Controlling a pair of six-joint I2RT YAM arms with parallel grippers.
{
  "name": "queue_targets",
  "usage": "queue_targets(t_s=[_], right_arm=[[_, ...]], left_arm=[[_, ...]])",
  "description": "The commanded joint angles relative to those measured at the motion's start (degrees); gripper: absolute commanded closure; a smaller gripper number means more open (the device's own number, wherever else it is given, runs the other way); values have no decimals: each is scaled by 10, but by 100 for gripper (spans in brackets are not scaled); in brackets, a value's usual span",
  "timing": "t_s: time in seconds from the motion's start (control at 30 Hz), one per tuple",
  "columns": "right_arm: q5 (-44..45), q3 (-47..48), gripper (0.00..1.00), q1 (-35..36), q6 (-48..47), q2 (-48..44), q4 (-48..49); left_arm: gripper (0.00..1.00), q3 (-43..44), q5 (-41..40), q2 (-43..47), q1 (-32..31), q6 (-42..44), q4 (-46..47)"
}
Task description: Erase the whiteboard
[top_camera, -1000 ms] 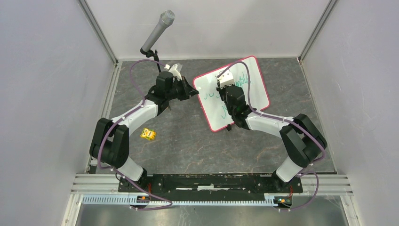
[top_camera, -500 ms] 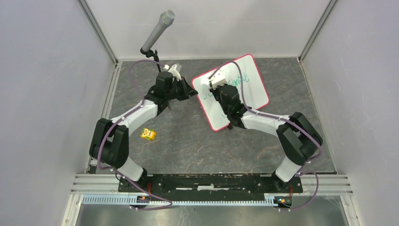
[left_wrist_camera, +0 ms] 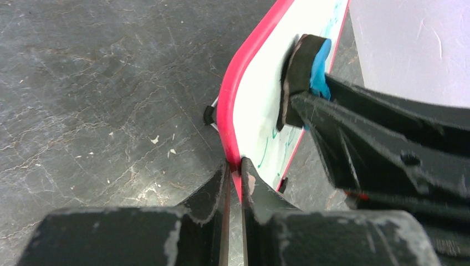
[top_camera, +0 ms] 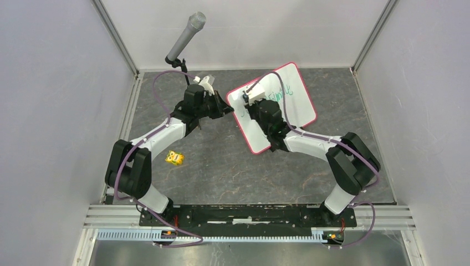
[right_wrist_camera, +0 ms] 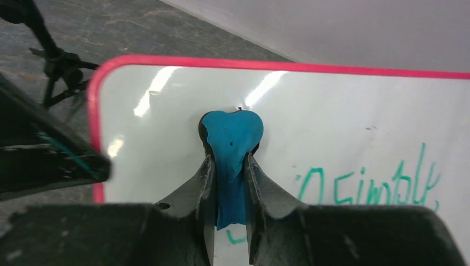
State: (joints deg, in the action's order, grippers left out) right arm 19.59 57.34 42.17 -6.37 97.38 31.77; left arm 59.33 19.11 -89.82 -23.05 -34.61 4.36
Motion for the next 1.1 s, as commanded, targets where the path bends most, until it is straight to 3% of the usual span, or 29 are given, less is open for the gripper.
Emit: queue_targets(t_s=[0.0, 0.23, 0.33, 0.4, 0.47, 0.77, 0.93, 1.07], right_arm=[[14, -62, 82, -55, 12, -25, -13], [22, -99, 82, -69, -19, -44, -9], [-5, -99, 82, -52, -39, -41, 1], [-3, -93, 82, -39, -48, -37, 1], [-8, -89, 82, -30, -45, -36, 5], [-20, -61, 82, 26, -51, -16, 17], [-67, -70, 82, 32, -9, -21, 36], [-39, -77, 82, 29, 10, -21, 42]], left_arm=[[93, 20, 23, 34, -7, 24, 25], [92, 23, 27, 29, -7, 12, 22], [67, 27, 25, 25, -7, 9, 15], [58, 28, 26, 22, -7, 9, 13], [56, 29, 27, 21, -7, 8, 13], [71, 38, 41, 1, -8, 4, 8], [77, 40, 46, -4, -8, 9, 8], [81, 40, 44, 1, -9, 9, 7]])
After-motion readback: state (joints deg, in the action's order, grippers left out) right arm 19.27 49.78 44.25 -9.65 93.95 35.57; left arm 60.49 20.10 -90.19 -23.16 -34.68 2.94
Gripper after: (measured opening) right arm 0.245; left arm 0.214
